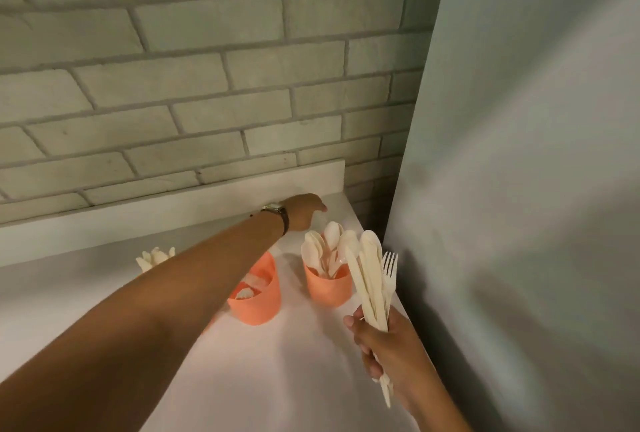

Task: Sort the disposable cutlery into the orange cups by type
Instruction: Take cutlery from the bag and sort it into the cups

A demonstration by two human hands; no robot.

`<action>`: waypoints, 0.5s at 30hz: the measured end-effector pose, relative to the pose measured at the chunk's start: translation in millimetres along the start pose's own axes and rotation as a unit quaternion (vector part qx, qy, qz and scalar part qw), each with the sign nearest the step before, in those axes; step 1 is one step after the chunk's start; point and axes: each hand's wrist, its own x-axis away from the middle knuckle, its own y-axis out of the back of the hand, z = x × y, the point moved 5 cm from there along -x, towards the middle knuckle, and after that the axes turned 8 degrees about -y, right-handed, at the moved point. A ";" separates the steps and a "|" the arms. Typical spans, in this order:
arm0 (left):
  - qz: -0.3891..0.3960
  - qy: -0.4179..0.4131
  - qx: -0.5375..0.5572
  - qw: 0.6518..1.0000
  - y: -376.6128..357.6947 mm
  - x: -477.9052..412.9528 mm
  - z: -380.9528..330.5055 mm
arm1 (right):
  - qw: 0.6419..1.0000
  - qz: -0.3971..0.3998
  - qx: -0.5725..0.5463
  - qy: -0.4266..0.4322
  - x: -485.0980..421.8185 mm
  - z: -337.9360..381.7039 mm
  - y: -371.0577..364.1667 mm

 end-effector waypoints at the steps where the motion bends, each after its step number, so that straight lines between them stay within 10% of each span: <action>1: 0.021 -0.001 -0.016 1.000 -4.0 -11.0 1.9 | 1.000 -0.002 0.003 -0.002 -3.1 2.3 0.3; 15: 0.069 -0.021 -0.151 0.986 -19.1 -43.9 16.1 | 0.998 -0.023 -0.040 -0.036 -15.0 -1.3 14.8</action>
